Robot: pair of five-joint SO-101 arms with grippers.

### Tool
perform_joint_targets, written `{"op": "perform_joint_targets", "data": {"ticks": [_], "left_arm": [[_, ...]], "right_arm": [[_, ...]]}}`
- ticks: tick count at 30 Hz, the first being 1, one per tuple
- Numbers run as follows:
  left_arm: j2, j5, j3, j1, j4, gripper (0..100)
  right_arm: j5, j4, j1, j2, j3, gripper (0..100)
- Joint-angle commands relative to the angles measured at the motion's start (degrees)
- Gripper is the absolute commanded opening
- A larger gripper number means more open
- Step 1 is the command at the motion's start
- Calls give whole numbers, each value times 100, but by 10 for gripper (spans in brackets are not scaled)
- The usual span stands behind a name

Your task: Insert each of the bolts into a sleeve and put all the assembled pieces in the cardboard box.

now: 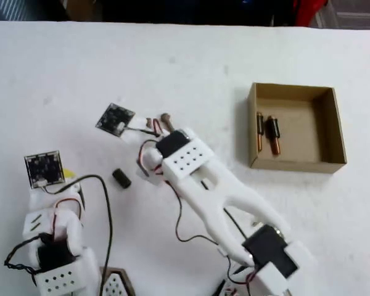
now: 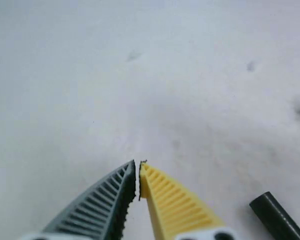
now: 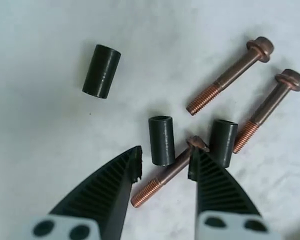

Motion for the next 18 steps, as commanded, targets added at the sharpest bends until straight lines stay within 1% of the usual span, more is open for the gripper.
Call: {"op": "perform_joint_targets", "data": {"ticks": [1,5,16,18], "left_arm": [[-75,-53,-229,-40,-26,54],[-75,-53,-229,-48,-26,54],[-75,-53,-220,-48,-18,54],[-75,-53,-220,-48,-18,54]], "right_arm": [[316,-101,-48,180,-290,144],[686,-356,-22,567,-264,144],[695,-400,75,875,-264,144],[809,-400,66,875,-264,144]]}}
